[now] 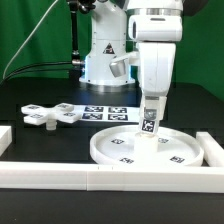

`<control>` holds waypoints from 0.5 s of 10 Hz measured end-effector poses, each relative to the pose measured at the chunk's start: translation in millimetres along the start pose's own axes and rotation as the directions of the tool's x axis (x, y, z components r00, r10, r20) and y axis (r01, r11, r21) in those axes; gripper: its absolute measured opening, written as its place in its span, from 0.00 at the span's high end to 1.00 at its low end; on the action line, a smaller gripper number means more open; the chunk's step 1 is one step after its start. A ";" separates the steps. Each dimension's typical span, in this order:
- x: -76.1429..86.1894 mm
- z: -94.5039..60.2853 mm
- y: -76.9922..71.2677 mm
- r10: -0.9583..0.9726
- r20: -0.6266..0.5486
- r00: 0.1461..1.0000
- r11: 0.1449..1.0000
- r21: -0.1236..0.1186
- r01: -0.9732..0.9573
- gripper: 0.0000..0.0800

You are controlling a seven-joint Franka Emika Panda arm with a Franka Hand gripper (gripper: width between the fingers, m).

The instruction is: Assemble round table

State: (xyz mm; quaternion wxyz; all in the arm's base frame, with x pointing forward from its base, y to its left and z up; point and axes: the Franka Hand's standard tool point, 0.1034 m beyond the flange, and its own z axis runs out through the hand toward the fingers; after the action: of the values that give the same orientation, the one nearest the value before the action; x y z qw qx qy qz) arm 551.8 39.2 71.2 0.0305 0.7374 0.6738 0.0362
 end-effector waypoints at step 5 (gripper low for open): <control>-0.4 0.8 -0.5 0.053 0.000 0.999 0.999 0.002 -0.053 0.49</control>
Offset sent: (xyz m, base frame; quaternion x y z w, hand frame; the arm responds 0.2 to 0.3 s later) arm 0.0000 0.0000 0.0000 0.0000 0.0000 0.0650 0.9979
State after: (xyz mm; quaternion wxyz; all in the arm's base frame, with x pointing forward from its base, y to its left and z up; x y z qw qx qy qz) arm 551.4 38.9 70.3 0.0290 0.7549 0.6541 0.0363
